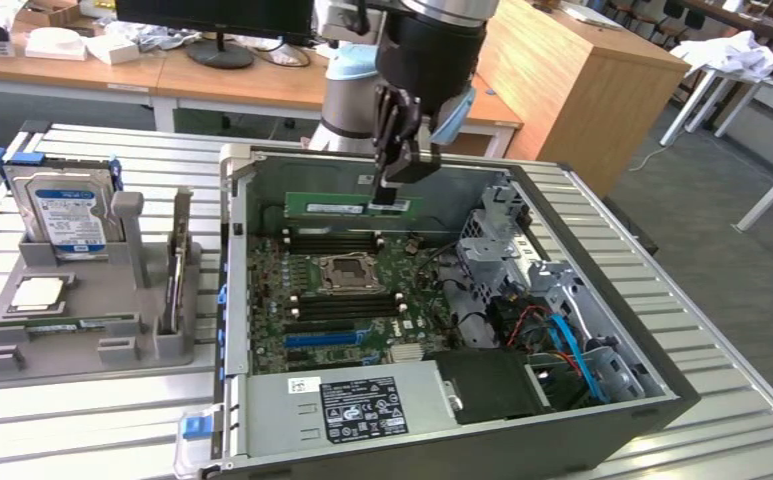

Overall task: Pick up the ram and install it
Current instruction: 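Pick up the ram and move it above insertion slot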

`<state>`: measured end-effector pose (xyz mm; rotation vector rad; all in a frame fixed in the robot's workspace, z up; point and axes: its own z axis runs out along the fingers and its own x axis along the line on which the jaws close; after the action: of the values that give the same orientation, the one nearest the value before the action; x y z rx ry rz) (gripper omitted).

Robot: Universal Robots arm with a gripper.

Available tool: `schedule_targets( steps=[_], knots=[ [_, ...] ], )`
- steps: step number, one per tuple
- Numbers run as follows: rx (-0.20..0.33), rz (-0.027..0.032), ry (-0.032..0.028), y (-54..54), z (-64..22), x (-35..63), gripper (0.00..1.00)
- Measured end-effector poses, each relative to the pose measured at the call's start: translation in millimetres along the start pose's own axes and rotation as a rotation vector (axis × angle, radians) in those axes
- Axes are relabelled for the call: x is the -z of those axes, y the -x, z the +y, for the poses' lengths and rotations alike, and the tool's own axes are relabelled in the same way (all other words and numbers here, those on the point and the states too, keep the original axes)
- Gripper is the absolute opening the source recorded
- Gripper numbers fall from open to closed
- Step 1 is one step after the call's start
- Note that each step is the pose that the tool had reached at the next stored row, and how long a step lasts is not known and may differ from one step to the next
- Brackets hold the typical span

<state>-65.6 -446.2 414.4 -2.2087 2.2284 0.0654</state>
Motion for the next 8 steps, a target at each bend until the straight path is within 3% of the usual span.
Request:
schedule_targets(
  steps=[8],
  knots=[
    [0.000,0.0001,0.0000,0.2,-21.9,0.6,0.12]
  ],
)
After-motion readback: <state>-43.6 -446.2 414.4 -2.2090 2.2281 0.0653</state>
